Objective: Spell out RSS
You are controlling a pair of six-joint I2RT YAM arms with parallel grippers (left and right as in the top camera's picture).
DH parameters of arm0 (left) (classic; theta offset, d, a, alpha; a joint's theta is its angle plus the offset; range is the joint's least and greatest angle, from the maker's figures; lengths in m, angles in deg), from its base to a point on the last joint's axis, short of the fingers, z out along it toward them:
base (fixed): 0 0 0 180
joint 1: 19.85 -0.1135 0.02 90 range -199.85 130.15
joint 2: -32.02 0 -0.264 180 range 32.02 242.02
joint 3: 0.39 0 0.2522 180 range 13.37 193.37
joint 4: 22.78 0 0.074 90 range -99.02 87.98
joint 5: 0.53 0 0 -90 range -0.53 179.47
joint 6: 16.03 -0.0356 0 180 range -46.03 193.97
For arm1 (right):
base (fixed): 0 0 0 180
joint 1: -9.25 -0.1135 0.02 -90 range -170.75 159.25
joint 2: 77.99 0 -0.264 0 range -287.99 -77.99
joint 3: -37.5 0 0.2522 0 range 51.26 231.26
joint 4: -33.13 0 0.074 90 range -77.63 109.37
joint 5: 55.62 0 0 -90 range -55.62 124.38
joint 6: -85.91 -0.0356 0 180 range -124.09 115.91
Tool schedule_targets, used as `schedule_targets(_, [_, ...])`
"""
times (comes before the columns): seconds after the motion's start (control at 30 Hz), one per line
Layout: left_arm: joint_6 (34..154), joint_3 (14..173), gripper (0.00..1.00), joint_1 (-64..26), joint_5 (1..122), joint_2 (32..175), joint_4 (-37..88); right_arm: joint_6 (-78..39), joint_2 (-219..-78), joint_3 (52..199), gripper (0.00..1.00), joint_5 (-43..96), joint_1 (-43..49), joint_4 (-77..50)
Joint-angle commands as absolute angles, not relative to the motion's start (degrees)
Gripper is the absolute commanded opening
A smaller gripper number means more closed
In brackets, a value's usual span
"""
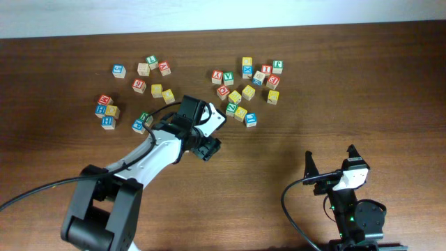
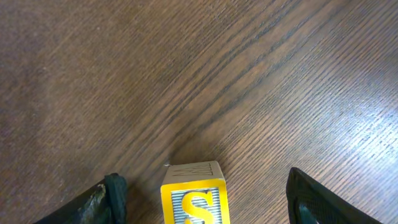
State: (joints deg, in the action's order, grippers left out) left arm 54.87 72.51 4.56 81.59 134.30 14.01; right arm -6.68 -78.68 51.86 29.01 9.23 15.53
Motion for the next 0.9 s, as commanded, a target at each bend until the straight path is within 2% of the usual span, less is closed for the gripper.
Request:
schedule_targets(0.0, [55.25, 73.21, 0.73, 4.54, 81.96, 137.82, 13.97, -6.66, -78.17, 51.58, 0.98, 29.28, 9.65, 15.25])
schedule_targets(0.13, [55.27, 73.21, 0.72, 4.54, 81.83, 138.00, 13.51, -6.66, -78.17, 51.58, 0.98, 29.28, 9.65, 15.25])
schedule_targets(0.23, [56.45, 73.21, 0.64, 4.54, 81.85, 138.00, 13.35, -6.66, -78.17, 51.58, 0.98, 29.28, 9.65, 15.25])
schedule_targets(0.3, [58.33, 73.21, 0.63, 4.54, 81.83, 138.00, 12.94, -6.66, -78.17, 51.58, 0.98, 29.28, 9.65, 15.25])
schedule_targets(0.43, [60.71, 73.23, 0.50, 4.54, 81.83, 137.98, 11.82, -6.66, -78.17, 51.58, 0.98, 29.28, 9.65, 15.25])
schedule_targets(0.53, [60.71, 73.23, 0.37, 4.54, 81.83, 137.98, 11.87, -6.66, -78.17, 51.58, 0.99, 29.28, 9.65, 15.23])
schedule_targets(0.87, [66.85, 74.80, 0.27, 4.54, 81.85, 137.63, 13.29, -6.66, -78.17, 51.58, 0.98, 29.28, 9.65, 15.25])
